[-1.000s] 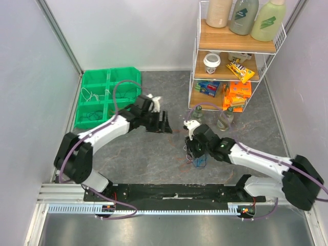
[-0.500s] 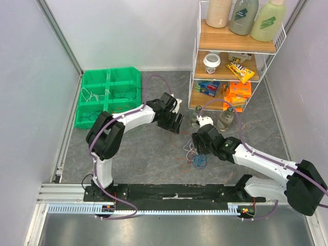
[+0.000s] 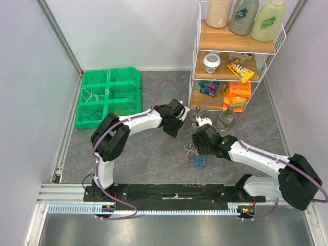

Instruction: Untangle the cables

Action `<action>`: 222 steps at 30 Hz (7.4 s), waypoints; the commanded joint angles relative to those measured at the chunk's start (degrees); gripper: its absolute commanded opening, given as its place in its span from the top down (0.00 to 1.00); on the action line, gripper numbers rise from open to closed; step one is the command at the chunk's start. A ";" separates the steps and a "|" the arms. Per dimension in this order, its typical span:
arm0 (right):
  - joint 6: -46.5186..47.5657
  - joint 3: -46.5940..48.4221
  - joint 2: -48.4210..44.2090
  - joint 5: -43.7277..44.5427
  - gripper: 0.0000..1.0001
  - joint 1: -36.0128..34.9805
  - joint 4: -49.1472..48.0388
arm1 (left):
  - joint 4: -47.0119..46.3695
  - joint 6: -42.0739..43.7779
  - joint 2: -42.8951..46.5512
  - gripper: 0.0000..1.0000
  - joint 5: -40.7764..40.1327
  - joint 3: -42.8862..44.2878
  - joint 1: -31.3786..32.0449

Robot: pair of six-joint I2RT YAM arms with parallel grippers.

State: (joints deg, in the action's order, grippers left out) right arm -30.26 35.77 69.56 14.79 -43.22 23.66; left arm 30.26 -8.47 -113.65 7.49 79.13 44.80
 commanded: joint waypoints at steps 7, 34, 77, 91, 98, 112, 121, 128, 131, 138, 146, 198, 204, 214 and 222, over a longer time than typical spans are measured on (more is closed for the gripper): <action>1.87 1.41 2.94 -3.01 0.28 0.24 -2.30 | -6.78 4.16 28.54 0.98 -25.19 -5.21 -0.15; 7.85 -0.71 -17.00 -18.47 0.03 -0.63 -9.34 | -36.50 37.30 42.89 0.98 -54.07 14.56 -0.23; 12.60 34.01 33.35 -18.04 0.48 -7.14 -12.33 | -22.79 22.97 44.30 0.98 -42.47 32.48 -0.15; -1.98 4.94 3.60 2.59 1.00 -4.15 -5.57 | -36.14 44.40 42.63 0.98 -44.05 38.82 -0.23; -12.71 3.87 -6.09 12.80 1.00 4.18 9.55 | -46.07 55.39 41.75 0.98 -48.53 39.69 -0.06; -19.13 0.53 -11.99 15.63 1.00 16.59 18.61 | -52.31 65.15 38.50 0.98 -45.55 55.87 -0.15; -19.48 0.97 -11.38 15.97 1.00 19.14 19.14 | -50.06 64.73 38.67 0.98 -46.07 56.48 -0.15; -21.77 0.97 -9.09 18.26 1.00 22.74 20.90 | -52.14 68.93 36.57 0.98 -47.92 59.46 -0.15; -21.86 0.88 -9.53 18.79 1.00 23.36 20.99 | -53.55 68.68 37.35 0.98 -45.29 61.14 -0.15; -21.86 0.97 -7.60 18.96 1.00 25.64 20.99 | -54.78 70.33 41.75 0.98 -41.59 61.58 -0.15; -17.39 2.20 -5.66 16.86 1.00 26.35 19.06 | -48.65 62.64 44.21 0.98 -46.49 54.75 -0.15; -9.91 -0.35 -10.32 3.94 1.00 26.26 11.76 | 11.74 -0.41 11.98 0.98 -18.03 13.14 -8.32; -9.29 -0.17 -10.41 3.58 1.00 26.26 11.58 | 14.12 -1.98 2.38 0.98 -14.60 15.61 -8.23; -8.85 -0.44 -9.80 3.06 1.00 26.17 10.88 | 15.18 -4.53 7.29 0.30 -11.00 14.30 -8.23; -8.59 -0.61 -9.53 2.44 1.00 26.26 10.44 | 15.79 -9.71 8.36 0.04 -8.19 8.32 -8.32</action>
State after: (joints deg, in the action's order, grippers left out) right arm -39.57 35.24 60.07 17.58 -17.06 35.88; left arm 45.15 -13.58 -106.59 -3.38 89.52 36.49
